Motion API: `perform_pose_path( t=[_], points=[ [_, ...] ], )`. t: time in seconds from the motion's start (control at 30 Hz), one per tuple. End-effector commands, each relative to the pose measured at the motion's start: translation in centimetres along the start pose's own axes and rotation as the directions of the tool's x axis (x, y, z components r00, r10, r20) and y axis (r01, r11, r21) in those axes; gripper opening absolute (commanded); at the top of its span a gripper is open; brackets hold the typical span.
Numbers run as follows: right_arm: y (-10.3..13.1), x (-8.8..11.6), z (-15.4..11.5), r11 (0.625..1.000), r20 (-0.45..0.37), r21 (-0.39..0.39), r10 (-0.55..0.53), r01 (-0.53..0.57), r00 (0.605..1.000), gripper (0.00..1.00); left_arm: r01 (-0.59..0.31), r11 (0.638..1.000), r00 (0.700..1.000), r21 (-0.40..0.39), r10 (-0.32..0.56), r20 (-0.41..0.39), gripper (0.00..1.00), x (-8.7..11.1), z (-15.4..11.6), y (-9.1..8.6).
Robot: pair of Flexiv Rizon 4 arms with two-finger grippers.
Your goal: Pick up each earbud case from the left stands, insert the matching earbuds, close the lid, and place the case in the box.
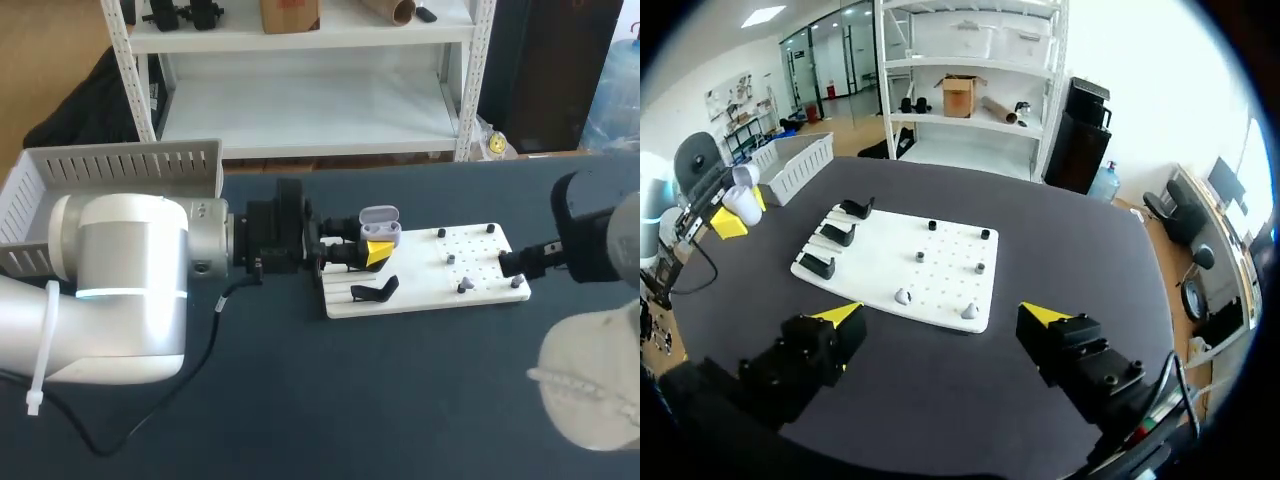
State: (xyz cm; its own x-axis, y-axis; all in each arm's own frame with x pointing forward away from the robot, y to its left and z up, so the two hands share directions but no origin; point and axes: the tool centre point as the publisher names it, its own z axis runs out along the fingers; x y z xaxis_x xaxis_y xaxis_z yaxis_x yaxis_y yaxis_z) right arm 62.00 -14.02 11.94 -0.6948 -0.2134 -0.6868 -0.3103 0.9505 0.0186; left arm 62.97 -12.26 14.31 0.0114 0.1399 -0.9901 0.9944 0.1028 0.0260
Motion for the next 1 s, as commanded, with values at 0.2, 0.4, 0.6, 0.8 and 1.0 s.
perform_pose_path(
  t=[0.2, 0.4, 0.6, 0.8, 1.0],
  points=[
    [0.0, -1.0, 0.8, 0.989, -0.024, -0.133, 0.053, -0.056, 0.998, 1.0, -0.002, 1.0, 1.0, -0.002, 0.002, 0.005, 0.0, 0.1, 0.0, 0.0],
    [-0.1, -1.5, 1.1, 0.983, -0.049, -0.181, 0.015, -0.024, 0.999, 1.0, -0.002, 1.0, 1.0, -0.002, 0.002, 0.005, 0.0, 0.1, 0.0, 0.0],
    [0.0, -1.2, 2.1, 0.98, -0.11, -0.184, -0.101, 0.08, 0.989, 1.0, -0.002, 1.0, 1.0, -0.002, 0.002, 0.005, 0.0, 0.1, 0.0, 0.0],
    [-0.4, -0.7, 2.7, 0.964, -0.127, -0.107, -0.257, 0.245, 0.958, 1.0, -0.002, 1.0, 1.0, -0.002, 0.002, 0.005, 0.0, 0.1, 0.0, 0.0],
    [-0.9, -0.1, 3.1, 0.93, -0.158, 0.016, -0.36, 0.366, 0.92, 1.0, -0.002, 1.0, 1.0, -0.002, 0.002, 0.005, 0.0, 0.1, 0.0, 0.0]
  ],
)
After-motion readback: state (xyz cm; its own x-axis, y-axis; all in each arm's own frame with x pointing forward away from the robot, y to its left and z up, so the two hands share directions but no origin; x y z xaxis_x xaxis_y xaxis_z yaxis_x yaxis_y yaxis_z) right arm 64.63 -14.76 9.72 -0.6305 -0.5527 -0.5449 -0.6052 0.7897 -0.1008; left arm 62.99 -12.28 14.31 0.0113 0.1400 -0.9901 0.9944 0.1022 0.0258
